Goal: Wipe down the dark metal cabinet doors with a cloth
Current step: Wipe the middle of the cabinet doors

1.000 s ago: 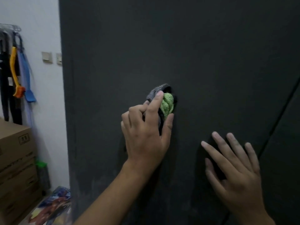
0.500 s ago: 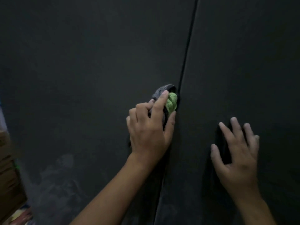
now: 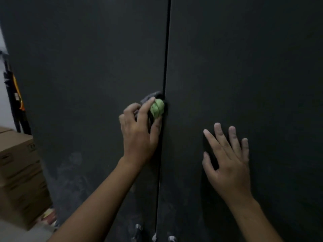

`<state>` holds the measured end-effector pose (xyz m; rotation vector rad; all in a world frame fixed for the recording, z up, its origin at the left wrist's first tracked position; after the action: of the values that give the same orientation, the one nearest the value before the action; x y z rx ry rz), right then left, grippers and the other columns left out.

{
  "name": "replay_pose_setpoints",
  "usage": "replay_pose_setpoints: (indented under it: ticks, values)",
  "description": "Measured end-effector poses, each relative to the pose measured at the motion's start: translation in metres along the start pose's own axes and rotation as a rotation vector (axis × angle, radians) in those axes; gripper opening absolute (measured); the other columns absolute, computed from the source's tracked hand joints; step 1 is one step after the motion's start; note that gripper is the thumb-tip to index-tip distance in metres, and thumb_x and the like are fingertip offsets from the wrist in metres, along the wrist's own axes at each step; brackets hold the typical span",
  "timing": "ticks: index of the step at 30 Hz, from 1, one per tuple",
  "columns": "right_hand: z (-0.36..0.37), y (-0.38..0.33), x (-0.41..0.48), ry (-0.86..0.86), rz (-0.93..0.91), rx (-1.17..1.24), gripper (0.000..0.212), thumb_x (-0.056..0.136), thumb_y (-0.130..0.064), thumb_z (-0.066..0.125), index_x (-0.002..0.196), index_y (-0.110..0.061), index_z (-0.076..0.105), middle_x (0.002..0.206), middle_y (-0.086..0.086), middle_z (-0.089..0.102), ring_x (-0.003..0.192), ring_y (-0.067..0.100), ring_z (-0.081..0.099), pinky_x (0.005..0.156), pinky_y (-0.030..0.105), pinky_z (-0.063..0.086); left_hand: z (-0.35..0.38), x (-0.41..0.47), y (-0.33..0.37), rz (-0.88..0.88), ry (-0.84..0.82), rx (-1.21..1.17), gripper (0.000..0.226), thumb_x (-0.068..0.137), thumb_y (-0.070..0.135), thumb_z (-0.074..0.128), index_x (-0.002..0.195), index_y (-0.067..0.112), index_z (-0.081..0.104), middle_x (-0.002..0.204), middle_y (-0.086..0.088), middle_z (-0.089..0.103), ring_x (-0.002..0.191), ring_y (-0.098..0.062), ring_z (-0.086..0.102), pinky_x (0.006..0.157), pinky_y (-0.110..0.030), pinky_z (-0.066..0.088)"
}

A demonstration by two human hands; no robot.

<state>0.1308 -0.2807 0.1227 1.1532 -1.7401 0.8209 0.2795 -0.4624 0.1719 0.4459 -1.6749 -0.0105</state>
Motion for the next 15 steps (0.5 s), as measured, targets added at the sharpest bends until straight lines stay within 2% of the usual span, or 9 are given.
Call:
replay_pose_setpoints:
  ticks: [2,4,7,11,13,15]
  values:
    - [0.0,0.0,0.0,-0.006,-0.002,0.004,0.061,0.089,-0.027,0.053,0.149,-0.029,0.042,0.161,-0.009,0.027,0.153,0.018,0.014,0.124,0.045,0.006,0.003,0.014,0.016,-0.078,0.07,-0.038,0.046,0.094,0.032,0.057,0.137,0.017,0.053,0.116,-0.013,0.047,0.1,-0.016,0.034,0.089,-0.027,0.03]
    - [-0.001,0.001,0.0,-0.017,-0.01,0.006,0.063,0.087,-0.026,0.055,0.148,-0.03,0.043,0.161,-0.009,0.028,0.153,0.017,0.014,0.124,0.044,0.005,0.01,0.025,0.038,-0.042,0.07,-0.026,0.047,0.094,0.032,0.058,0.138,0.017,0.053,0.112,-0.012,0.048,0.098,-0.016,0.035,0.085,-0.03,0.033]
    - [-0.002,0.002,0.001,-0.01,-0.023,0.018,0.06,0.086,-0.025,0.055,0.146,-0.03,0.048,0.159,-0.009,0.031,0.152,0.017,0.018,0.124,0.044,0.01,0.024,0.023,0.07,0.111,-0.006,0.06,0.053,0.092,0.035,0.056,0.142,0.021,0.048,0.113,-0.01,0.046,0.095,-0.023,0.041,0.078,-0.035,0.035]
    - [-0.008,0.014,-0.001,0.022,-0.076,0.082,0.047,0.088,-0.023,0.054,0.135,-0.021,0.061,0.153,-0.007,0.041,0.149,0.015,0.027,0.122,0.04,0.017,0.04,-0.01,0.09,0.345,-0.108,0.135,0.053,0.092,0.042,0.06,0.143,0.028,0.049,0.118,-0.002,0.041,0.096,-0.023,0.046,0.072,-0.04,0.041]
    - [-0.015,0.025,-0.005,0.012,-0.105,0.055,0.046,0.089,-0.022,0.054,0.135,-0.021,0.061,0.151,-0.007,0.043,0.147,0.013,0.03,0.121,0.04,0.02,0.037,-0.013,0.086,0.42,-0.113,0.155,0.049,0.094,0.045,0.06,0.14,0.031,0.052,0.119,-0.002,0.043,0.097,-0.024,0.046,0.074,-0.043,0.042]
    - [-0.023,0.035,-0.009,0.014,-0.101,-0.039,0.048,0.089,-0.024,0.056,0.137,-0.026,0.059,0.152,-0.008,0.043,0.145,0.014,0.033,0.12,0.047,0.02,0.03,0.003,0.078,0.432,-0.125,0.185,0.049,0.094,0.047,0.059,0.14,0.032,0.052,0.118,-0.005,0.046,0.099,-0.026,0.044,0.08,-0.044,0.039]
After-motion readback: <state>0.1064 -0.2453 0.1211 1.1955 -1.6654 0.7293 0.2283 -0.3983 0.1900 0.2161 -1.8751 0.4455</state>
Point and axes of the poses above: each hand's wrist, its own x-axis towards the middle knuckle, its own z-axis out of the palm, y = z × x, the point moved 4 cm from there along x, towards the middle knuckle
